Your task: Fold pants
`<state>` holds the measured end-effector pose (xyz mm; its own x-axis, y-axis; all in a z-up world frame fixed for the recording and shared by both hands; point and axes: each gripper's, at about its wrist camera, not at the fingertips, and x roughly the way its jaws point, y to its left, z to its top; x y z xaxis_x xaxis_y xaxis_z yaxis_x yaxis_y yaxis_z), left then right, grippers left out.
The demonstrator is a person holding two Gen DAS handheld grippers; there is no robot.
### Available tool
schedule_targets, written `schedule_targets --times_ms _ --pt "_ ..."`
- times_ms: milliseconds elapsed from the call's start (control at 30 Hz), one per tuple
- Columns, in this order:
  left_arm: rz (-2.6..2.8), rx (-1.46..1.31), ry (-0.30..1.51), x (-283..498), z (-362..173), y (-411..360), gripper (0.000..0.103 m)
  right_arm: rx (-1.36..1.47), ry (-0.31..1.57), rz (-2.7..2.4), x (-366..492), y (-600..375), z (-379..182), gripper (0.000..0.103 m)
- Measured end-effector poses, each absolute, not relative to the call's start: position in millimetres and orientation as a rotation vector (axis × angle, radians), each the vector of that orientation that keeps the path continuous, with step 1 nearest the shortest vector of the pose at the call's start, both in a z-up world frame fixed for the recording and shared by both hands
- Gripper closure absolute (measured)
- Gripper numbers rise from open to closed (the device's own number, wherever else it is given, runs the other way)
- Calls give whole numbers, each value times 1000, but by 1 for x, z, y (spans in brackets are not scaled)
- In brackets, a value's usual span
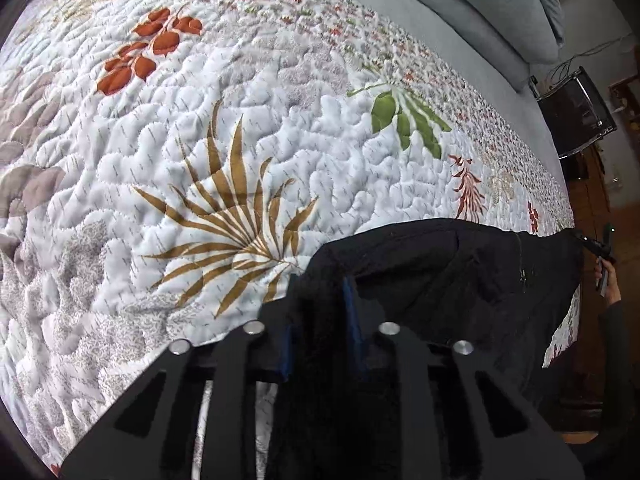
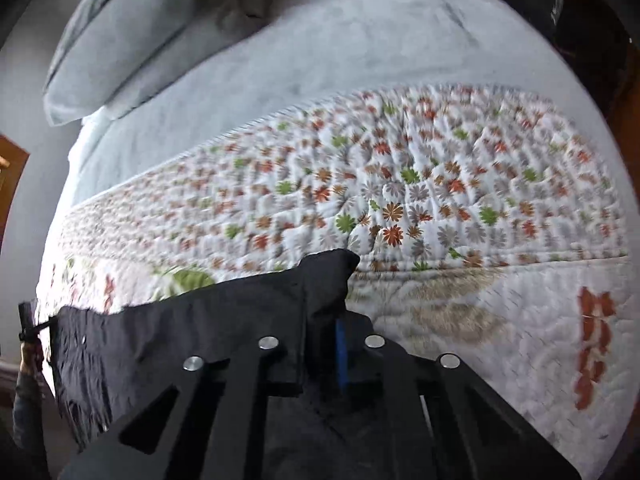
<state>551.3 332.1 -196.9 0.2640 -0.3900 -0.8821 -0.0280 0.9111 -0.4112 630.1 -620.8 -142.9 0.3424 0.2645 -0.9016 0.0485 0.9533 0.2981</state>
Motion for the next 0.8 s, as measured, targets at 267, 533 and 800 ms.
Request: schedule_targets --times_ms 267,533,800 --pt "-252 -397 1167 535 -152 332 90 270 1069 140 579 -625 -60 94" --pt "-323 -378 1045 492 -92 329 90 256 920 144 492 -625 8 95" --pt "-397 -429 940 406 -60 337 90 296 799 154 356 -633 30 95"
